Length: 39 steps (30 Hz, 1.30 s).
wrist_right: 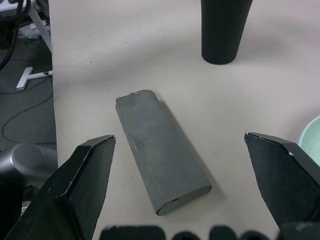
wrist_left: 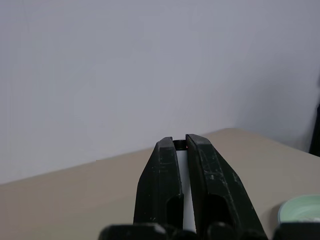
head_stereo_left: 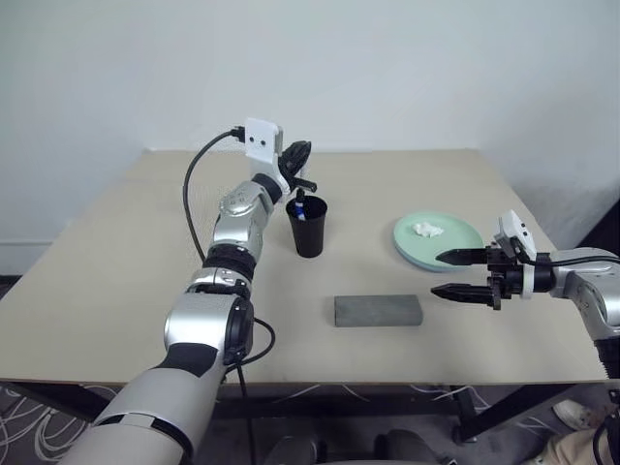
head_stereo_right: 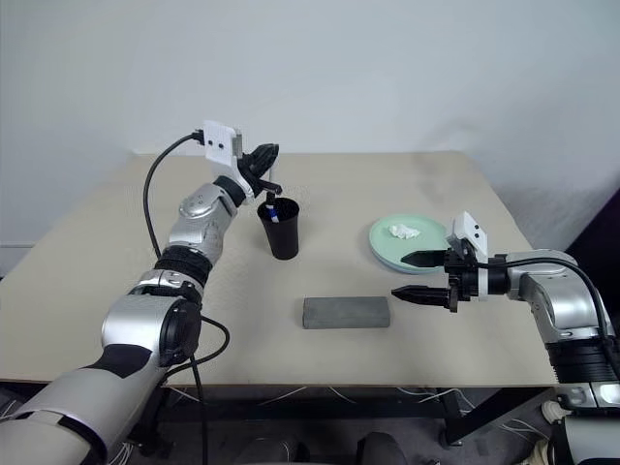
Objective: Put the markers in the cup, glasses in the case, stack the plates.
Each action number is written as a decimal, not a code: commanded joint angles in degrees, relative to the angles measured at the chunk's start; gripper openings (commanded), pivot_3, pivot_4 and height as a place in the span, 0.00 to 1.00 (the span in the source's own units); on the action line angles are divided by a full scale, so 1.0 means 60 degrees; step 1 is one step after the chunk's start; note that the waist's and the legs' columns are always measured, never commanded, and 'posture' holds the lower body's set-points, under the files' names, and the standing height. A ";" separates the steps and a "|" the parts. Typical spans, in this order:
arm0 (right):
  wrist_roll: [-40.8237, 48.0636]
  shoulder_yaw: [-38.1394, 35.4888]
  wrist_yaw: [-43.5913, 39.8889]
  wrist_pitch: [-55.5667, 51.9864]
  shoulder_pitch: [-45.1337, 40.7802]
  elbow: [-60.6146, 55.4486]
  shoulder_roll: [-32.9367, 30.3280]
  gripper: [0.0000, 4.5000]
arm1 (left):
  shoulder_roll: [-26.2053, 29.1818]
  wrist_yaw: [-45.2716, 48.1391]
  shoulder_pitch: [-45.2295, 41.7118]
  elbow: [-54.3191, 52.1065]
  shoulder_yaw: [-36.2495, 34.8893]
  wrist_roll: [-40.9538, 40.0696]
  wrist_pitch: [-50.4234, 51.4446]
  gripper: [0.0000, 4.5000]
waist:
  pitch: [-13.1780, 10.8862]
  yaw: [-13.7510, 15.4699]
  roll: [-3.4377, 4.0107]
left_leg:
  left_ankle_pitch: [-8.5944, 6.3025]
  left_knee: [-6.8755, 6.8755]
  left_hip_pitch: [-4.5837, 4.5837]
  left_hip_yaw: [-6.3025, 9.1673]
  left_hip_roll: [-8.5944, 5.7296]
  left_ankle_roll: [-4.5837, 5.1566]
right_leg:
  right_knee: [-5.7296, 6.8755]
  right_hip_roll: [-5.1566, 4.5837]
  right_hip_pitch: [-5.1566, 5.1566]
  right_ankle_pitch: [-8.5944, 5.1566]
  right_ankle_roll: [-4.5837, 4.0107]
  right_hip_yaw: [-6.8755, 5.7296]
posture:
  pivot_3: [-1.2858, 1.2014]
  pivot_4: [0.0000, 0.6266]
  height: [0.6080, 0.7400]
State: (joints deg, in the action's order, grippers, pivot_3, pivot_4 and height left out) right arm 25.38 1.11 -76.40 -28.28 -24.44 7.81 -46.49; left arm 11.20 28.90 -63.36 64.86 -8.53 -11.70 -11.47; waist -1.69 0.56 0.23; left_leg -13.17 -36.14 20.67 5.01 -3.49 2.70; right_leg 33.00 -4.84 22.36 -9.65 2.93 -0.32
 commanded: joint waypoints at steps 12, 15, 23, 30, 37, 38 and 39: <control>0.0172 -0.0294 0.0179 0.0116 -0.0292 -0.0296 0.0127 1.00 | -0.0191 -0.0454 -0.0027 0.0806 -0.0271 0.0337 -0.1077 0.00 | 0.0001 0.0000 0.0000 | 0.0000 -0.0001 -0.0001 0.0005 -0.0002 0.0000 | 0.0002 0.0000 -0.0002 0.0001 0.0001 -0.0006 | 0.52 0.00 0.94; 0.0200 -0.0311 0.0183 0.0101 -0.0264 -0.0340 0.0104 1.00 | -0.0251 -0.0465 0.0050 0.0894 -0.0248 0.0428 -0.1164 0.18 | 0.0002 0.0003 0.0001 | 0.0000 -0.0001 -0.0001 0.0007 -0.0002 0.0000 | 0.0002 0.0000 -0.0003 0.0001 0.0001 -0.0008 | 0.52 0.00 0.94; 0.0228 -0.0331 0.0205 0.0073 -0.0151 -0.0446 0.0085 1.00 | -0.0434 -0.0254 0.0244 0.0850 -0.0228 0.0565 -0.1335 0.81 | 0.0002 0.0001 0.0000 | 0.0000 -0.0002 0.0000 0.0012 -0.0002 -0.0001 | 0.0002 0.0000 -0.0005 0.0001 0.0000 -0.0013 | 0.52 0.00 0.94; 0.0215 -0.0371 0.0175 0.0111 -0.0063 -0.0435 0.0018 1.00 | -0.0106 0.0722 0.0361 0.0131 -0.0206 0.0353 -0.0920 1.00 | 0.0003 0.0000 0.0001 | 0.0000 -0.0003 0.0000 0.0013 -0.0002 0.0000 | 0.0004 0.0000 -0.0005 0.0001 0.0000 -0.0015 | 0.52 0.00 0.94; 0.0161 -0.0353 0.0229 0.0169 -0.0205 -0.0261 0.0104 1.00 | 0.1515 0.3315 0.1786 -0.3407 0.0047 -0.0175 0.1353 1.00 | 0.0007 -0.0061 0.0009 | 0.0000 0.0005 -0.0008 -0.0002 0.0010 -0.0001 | 0.0011 0.0012 0.0009 0.0009 -0.0015 -0.0018 | 0.52 0.00 0.94; 0.0159 -0.0351 0.0235 0.0173 -0.0234 -0.0231 0.0119 1.00 | 0.1717 0.3442 0.2041 -0.3915 0.0089 -0.0197 0.1572 1.00 | 0.0008 -0.0063 0.0011 | 0.0000 0.0005 -0.0010 0.0004 0.0015 -0.0002 | 0.0013 0.0011 0.0008 0.0009 -0.0015 -0.0018 | 0.52 0.00 0.94; 0.0151 -0.0345 0.0232 0.0196 -0.0250 -0.0198 0.0133 1.00 | 0.2013 0.3695 0.2408 -0.4631 0.0053 -0.0408 0.2092 1.00 | 0.0009 -0.0063 0.0012 | 0.0000 0.0006 -0.0011 0.0014 0.0023 -0.0002 | 0.0014 0.0010 0.0009 0.0009 -0.0016 -0.0015 | 0.52 0.00 0.94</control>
State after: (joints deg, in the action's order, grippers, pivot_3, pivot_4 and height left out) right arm 25.71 0.72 -75.07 -28.15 -24.30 7.02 -45.74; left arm 21.52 48.87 -49.52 43.61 -8.06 -12.20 -2.11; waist -1.64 0.19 0.30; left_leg -13.17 -36.11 20.60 5.14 -3.36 2.69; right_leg 33.10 -4.79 22.41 -9.60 2.83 -0.40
